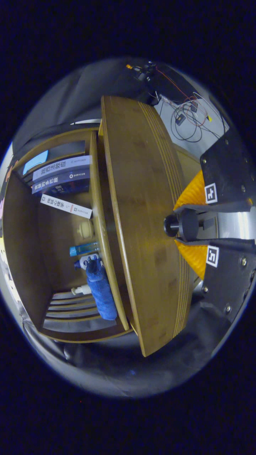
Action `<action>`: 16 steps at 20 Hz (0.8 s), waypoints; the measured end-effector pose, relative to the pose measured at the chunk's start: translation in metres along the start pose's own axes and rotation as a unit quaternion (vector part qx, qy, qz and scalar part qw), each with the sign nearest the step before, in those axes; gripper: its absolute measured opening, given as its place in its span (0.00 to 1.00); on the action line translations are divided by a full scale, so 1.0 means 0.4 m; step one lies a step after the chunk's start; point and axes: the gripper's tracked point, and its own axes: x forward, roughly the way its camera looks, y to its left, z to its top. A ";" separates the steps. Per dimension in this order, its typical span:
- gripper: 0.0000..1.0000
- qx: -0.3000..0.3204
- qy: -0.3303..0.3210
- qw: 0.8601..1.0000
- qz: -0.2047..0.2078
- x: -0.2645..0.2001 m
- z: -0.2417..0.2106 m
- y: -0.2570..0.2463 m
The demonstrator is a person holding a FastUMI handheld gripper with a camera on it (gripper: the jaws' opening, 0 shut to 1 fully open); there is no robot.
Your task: Pull open the drawer, take out the items inside it, and place them on the countertop above the cabinet.
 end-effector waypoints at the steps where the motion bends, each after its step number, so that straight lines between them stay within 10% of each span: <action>1: 0.29 0.000 -0.002 1.000 -0.001 -0.015 -0.004 -0.002; 16: 0.29 0.007 -0.002 1.000 0.005 -0.087 -0.050 -0.011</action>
